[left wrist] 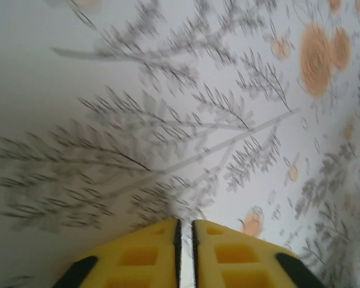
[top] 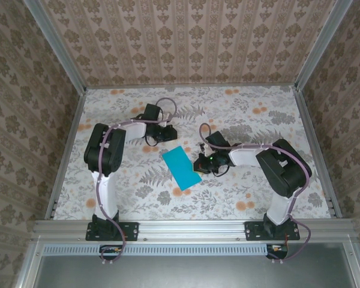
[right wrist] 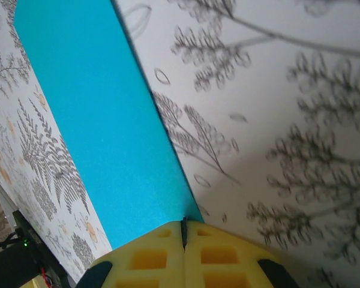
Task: Fold a paper plane with a square sheet of paper (pick it up from the middle)
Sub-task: First fold in half a square sheet of paper at the center of the table, then move the square sheet of paper to the center of the table.
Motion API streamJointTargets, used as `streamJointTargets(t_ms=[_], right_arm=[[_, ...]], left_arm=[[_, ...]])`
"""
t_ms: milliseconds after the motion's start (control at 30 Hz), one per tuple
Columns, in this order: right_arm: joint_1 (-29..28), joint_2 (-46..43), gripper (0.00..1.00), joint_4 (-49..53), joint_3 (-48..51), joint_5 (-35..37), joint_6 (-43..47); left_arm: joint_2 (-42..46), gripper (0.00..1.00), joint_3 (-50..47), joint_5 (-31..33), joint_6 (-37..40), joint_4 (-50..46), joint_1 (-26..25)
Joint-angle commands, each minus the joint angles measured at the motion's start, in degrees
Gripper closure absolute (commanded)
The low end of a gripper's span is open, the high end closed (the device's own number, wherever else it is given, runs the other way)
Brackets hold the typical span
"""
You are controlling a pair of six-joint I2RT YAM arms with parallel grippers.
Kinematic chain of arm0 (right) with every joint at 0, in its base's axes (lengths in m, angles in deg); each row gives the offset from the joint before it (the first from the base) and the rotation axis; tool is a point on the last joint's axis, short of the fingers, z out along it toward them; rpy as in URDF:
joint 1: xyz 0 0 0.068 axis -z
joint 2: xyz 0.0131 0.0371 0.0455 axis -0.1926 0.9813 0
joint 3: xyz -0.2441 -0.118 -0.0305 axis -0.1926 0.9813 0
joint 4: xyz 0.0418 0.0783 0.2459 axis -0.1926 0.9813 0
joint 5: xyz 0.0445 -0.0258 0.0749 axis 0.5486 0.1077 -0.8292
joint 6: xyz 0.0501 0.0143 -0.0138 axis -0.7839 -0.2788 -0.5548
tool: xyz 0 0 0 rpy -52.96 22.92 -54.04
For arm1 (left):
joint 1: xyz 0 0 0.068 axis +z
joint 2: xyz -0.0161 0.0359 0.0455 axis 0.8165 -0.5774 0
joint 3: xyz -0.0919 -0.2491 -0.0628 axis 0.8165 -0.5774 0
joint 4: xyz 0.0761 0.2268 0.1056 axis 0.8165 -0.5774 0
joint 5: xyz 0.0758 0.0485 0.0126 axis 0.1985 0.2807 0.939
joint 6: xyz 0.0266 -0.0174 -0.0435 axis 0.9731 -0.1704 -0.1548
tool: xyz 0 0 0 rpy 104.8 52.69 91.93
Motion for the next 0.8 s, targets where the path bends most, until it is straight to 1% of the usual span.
streamJointTargets(t_ms=[0,100,200,267,400,467,600,633,767], right_arm=[[-0.80,-2.38,1.00,6.85,1.56,1.28,-1.84],[-1.56,-5.13,1.00,8.75,-2.35,4.60,0.92],[-3.71,-4.17,0.90,12.76,-8.05,9.94,6.44],[-5.11,-1.83,0.83,14.65,-11.83,12.51,9.09],[-7.09,3.81,0.74,16.20,-19.10,15.03,11.54],[-7.51,7.47,0.73,17.66,-23.60,15.35,12.03],[-7.85,12.71,0.70,18.82,-28.95,15.80,11.28],[-7.84,13.75,0.69,19.22,-29.75,16.40,10.92],[-7.12,16.77,0.67,20.19,-31.14,18.06,9.03]], left_arm=[[4.58,0.76,0.42,4.22,-0.92,-0.40,0.85],[10.44,0.64,-2.98,8.27,-3.57,-0.55,1.03],[16.71,0.52,-7.47,13.67,-6.73,-1.94,1.68],[20.80,0.43,-11.22,16.05,-9.15,-2.68,2.73],[29.40,0.26,-19.49,19.80,-12.71,-3.83,5.27],[33.80,0.18,-22.84,21.66,-13.19,-5.18,6.24],[40.27,0.07,-27.17,23.05,-12.00,-7.71,7.29],[41.51,0.01,-27.79,23.08,-11.63,-8.38,7.27],[44.39,0.00,-29.77,20.69,-10.94,-9.11,7.28]])
